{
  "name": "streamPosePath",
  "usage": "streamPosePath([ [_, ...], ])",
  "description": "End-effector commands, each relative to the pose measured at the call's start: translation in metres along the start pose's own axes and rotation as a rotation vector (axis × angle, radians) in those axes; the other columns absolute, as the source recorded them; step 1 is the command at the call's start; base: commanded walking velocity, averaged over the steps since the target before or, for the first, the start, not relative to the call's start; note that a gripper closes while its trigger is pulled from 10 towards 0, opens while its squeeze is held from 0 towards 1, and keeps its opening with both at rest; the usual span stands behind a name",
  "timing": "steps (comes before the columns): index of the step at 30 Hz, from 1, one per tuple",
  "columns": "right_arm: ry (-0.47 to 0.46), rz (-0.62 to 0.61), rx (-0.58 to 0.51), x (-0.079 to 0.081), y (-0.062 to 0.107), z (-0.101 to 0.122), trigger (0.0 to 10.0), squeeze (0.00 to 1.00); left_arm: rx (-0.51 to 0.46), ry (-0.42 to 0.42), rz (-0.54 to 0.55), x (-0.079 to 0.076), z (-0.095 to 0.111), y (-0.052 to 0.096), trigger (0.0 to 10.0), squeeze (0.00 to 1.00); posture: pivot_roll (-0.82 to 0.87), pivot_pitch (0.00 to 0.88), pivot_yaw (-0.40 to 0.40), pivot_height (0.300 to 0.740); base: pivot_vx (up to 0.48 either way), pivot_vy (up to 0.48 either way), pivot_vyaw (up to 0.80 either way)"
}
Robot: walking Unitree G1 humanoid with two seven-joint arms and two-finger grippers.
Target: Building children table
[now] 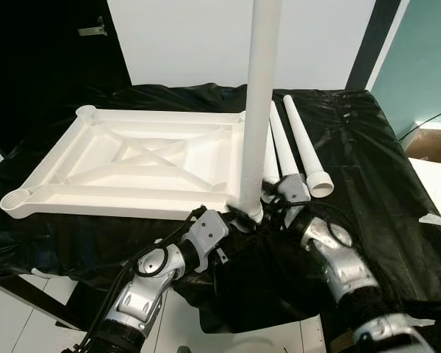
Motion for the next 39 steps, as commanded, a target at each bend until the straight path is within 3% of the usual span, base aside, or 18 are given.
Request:
streamPosePath([
  [1,-0.023,0.057,0.049,0.003,-0.001,-0.008,9.7,0.0,0.014,-0.003,0.005,0.001,-0.002,0.0,10.0,0.0,0.12,0.0,-0.001,0.74,0.0,0.0,0.0],
  [2,-0.025,0.089,0.082,0.001,0.0,-0.009,5.1,0.0,0.015,-0.004,0.008,0.002,-0.002,0.0,10.0,0.0,0.13,0.0,-0.005,0.74,0.0,0.0,0.0],
  [3,-0.025,0.089,0.082,0.001,0.0,-0.009,5.1,0.0,0.015,-0.004,0.008,0.002,-0.002,0.0,10.0,0.0,0.13,0.0,-0.005,0.74,0.0,0.0,0.0],
  [4,-0.02,0.119,0.12,-0.005,0.001,-0.007,0.0,0.0,0.019,-0.004,0.018,0.002,-0.002,0.001,10.0,0.0,0.13,0.0,-0.007,0.74,0.0,0.0,0.0],
  [13,-0.06,0.093,0.096,-0.011,0.002,-0.003,0.0,0.0,0.028,-0.001,0.028,0.001,-0.004,0.005,10.0,0.0,0.15,0.0,-0.012,0.74,0.0,0.0,0.0],
  [17,-0.1,-0.051,-0.03,-0.008,0.0,-0.004,0.0,0.0,0.028,-0.001,0.029,0.001,-0.003,0.005,10.0,0.0,0.15,0.0,-0.013,0.74,0.0,0.0,0.0],
  [19,-0.127,-0.158,-0.13,-0.001,0.0,-0.007,0.0,0.0,0.028,-0.002,0.029,0.001,-0.003,0.005,10.0,0.0,0.14,0.0,-0.011,0.74,0.0,0.0,0.0],
  [20,-0.127,-0.158,-0.13,-0.001,0.0,-0.007,0.0,0.0,0.028,-0.002,0.029,0.001,-0.003,0.005,10.0,0.0,0.14,0.0,-0.011,0.74,0.0,0.0,0.0],
  [22,-0.162,-0.177,-0.199,0.024,-0.001,-0.018,0.0,0.0,0.027,-0.005,0.02,0.001,-0.003,0.004,10.0,0.0,0.14,0.0,-0.003,0.74,0.0,0.0,0.0],
  [24,-0.177,-0.168,-0.21,0.033,-0.003,-0.02,0.0,0.0,0.027,-0.006,0.017,0.001,-0.003,0.004,10.0,0.0,0.13,0.0,0.004,0.74,0.0,0.0,0.0],
  [29,-0.17,-0.215,-0.213,0.025,-0.005,-0.019,0.0,0.0,0.028,-0.01,0.011,0.003,-0.004,0.004,10.0,0.0,0.13,0.0,0.004,0.74,0.0,0.0,0.0],
  [31,-0.166,-0.194,-0.184,0.023,-0.005,-0.019,10.0,0.0,0.027,-0.011,0.008,0.003,-0.004,0.003,10.0,0.0,0.13,0.0,0.006,0.74,0.0,0.0,0.0],
  [35,-0.165,-0.194,-0.174,0.023,-0.005,-0.02,10.0,0.0,0.026,-0.012,0.007,0.003,-0.003,0.003,10.0,0.0,0.13,0.0,0.006,0.74,0.0,0.0,0.0],
  [36,-0.17,-0.183,-0.168,0.023,-0.004,-0.02,10.0,1.0,0.026,-0.012,0.008,0.003,-0.003,0.003,10.0,0.0,0.13,0.0,0.001,0.74,0.0,0.0,0.0],
  [39,-0.146,-0.164,-0.147,0.022,-0.003,-0.019,10.0,1.0,0.028,-0.01,0.01,0.002,-0.004,0.003,10.0,0.0,0.13,0.0,-0.002,0.74,0.0,0.0,0.0],
])
Point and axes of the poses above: a point about 5 cm out from each wrist's last joint towards the gripper, its own y axis pointing back from the gripper into the wrist, its own z axis along the axis of the wrist's last joint, x = y × z, the point moved 1 cm from there along -y, pointing out of the wrist towards the gripper, and after that the axes turned 14 degrees about -y, right-handed, at the moved point
